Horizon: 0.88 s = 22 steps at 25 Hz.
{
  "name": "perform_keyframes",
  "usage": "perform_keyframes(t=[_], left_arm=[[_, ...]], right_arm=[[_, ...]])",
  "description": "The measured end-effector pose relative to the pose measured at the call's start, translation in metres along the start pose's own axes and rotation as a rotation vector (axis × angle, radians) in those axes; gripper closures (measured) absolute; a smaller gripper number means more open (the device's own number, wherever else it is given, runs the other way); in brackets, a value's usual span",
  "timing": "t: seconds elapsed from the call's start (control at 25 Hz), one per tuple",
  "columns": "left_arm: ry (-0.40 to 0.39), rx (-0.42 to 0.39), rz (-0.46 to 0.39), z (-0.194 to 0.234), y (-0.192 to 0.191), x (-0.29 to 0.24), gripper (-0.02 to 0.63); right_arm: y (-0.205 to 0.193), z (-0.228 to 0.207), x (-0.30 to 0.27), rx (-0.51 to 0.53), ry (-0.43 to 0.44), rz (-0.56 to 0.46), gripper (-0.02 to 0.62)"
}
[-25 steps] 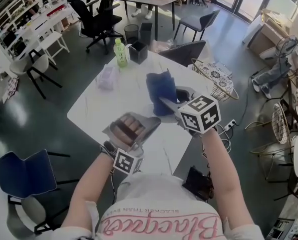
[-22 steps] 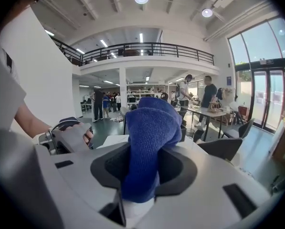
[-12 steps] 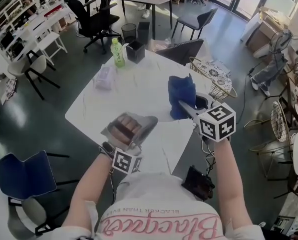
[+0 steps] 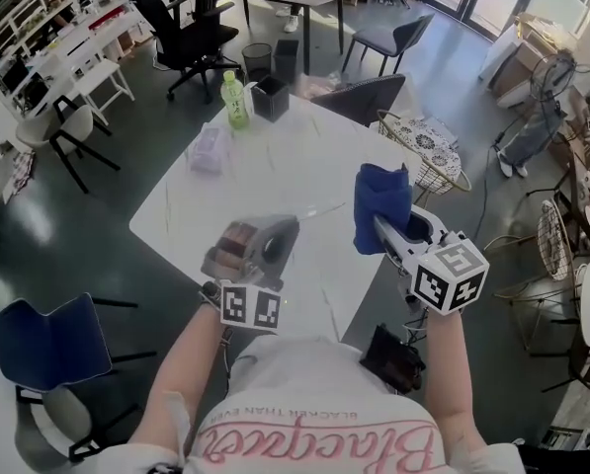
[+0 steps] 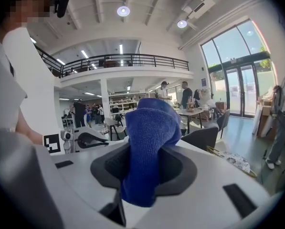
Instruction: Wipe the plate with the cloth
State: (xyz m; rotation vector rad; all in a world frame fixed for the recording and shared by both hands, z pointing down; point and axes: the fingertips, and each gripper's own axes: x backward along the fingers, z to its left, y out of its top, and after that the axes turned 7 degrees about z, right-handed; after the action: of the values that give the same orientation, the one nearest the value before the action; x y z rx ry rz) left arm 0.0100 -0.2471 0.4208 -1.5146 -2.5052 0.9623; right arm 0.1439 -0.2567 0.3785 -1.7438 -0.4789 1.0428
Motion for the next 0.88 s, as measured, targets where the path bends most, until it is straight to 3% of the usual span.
perform_keyframes(t=[0.16,0.32,0.64,0.72,0.88], left_arm=[[0.003,0.201,0.031,0.006,-0.01,-0.001,0.592],[-0.014,0.437,0.053,0.008,-0.02,0.001,0.592],[-0.079,1.142,-0.051,0.03,-0.035,0.004,0.592],[-0.073,1.242,-0.065,0.033,-0.038,0.007,0.592],[-0.072,1.307,-0.083,0.037,-0.036,0.012,0.592]], right_arm=[[-0.008,0.018,0.002,-0.072,0.05,-0.026,0.466],[-0.014,0.024,0.001,-0.061,0.021,-0.014,0.466],[-0.023,0.028,-0.002,-0.065,0.004,-0.016,0.468],[-0.026,0.032,-0.004,-0.065,0.014,-0.011,0.469],[-0.03,0.038,-0.008,-0.03,0.015,0.013,0.472]])
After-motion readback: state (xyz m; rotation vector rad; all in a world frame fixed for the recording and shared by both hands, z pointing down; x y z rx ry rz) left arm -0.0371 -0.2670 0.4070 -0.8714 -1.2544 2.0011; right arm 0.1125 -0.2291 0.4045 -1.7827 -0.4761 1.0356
